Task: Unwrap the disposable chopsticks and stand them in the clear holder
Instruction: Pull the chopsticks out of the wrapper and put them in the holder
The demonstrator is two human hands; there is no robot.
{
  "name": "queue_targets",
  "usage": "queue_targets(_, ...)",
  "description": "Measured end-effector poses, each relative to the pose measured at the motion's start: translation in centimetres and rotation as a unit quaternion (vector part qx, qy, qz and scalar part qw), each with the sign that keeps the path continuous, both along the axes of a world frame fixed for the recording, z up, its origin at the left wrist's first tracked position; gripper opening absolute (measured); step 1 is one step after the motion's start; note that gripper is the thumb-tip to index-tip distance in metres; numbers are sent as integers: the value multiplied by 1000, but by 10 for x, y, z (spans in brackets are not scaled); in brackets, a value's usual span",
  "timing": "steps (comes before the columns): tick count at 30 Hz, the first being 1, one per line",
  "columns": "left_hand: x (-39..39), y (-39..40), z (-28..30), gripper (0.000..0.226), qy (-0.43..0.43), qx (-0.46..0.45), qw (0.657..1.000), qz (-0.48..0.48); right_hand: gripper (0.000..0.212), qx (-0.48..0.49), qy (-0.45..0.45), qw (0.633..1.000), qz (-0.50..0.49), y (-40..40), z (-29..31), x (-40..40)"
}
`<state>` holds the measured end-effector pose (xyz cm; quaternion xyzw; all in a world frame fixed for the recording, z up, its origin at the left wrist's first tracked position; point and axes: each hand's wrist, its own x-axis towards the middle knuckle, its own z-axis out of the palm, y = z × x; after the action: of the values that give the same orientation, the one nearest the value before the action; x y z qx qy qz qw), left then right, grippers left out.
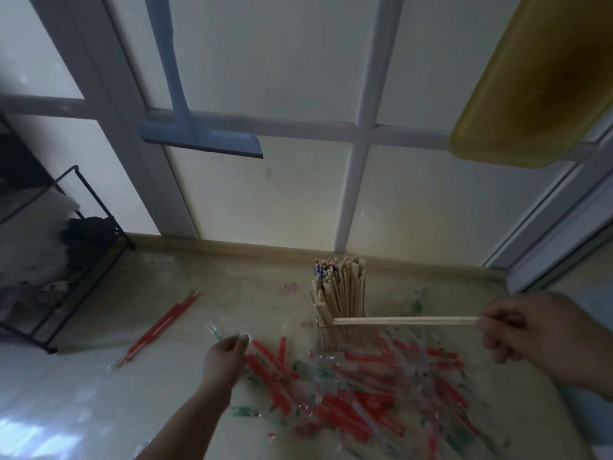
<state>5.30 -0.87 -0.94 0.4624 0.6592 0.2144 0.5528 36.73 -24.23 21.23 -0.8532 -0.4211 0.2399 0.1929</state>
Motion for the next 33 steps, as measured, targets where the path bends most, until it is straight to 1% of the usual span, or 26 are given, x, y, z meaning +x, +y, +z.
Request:
queue_targets(2,12,-7,0,59,101,46,994,-20,24,-30,-37,998,30,12,12,7)
queue_targets(3,17,-13,5,68,120,88,988,-28,25,-44,-55,997,45,19,17,9)
queue_targets(4,24,-19,13,73,121,142,981,-50,26,-61,-77,993,61,28,22,9)
queue_targets(5,31,-25,21,73,115,191,970,-96,26,-78,-100,989,77,37,26,7)
queue_targets(6,38,-30,29,68,98,228,956,-154,27,-95,-120,984,95,46,30,6)
queue_targets(8,54,-35,44,46,72,273,920,-273,31,-136,-161,969,130,66,38,-1)
queue_targets(9,60,-37,51,36,72,296,899,-315,33,-154,-183,959,149,76,43,-4)
queue_targets(10,65,-37,57,29,71,324,882,-336,34,-165,-205,950,167,85,47,-7)
queue_targets(12,71,-36,63,20,70,363,865,-339,37,-175,-253,931,198,106,56,-14)
queue_targets(14,74,-33,64,15,78,382,859,-332,39,-191,-292,910,225,126,60,-22)
queue_targets(17,76,-29,63,15,95,383,855,-336,39,-218,-304,893,250,154,68,-30)
queue_targets(22,75,-17,61,18,102,371,860,-336,39,-265,-293,888,235,175,85,-17)
queue_targets(25,77,-12,61,20,89,365,867,-328,38,-279,-299,882,233,184,88,-14)
queue_targets(26,78,-11,61,21,83,364,869,-324,38,-288,-302,876,242,186,86,-17)
queue_targets(28,81,-8,62,22,75,361,872,-321,32,-312,-329,850,269,191,74,-28)
queue_targets(29,83,-6,62,23,73,362,872,-320,28,-309,-356,835,284,194,64,-35)
queue_targets(30,84,-4,62,23,70,365,872,-320,28,-299,-375,828,291,196,55,-44)
queue_targets(31,86,-2,63,23,65,367,871,-320,28,-283,-376,831,295,198,47,-51)
queue_targets(33,88,0,63,23,49,366,871,-324,17,-248,-353,849,305,201,31,-65)
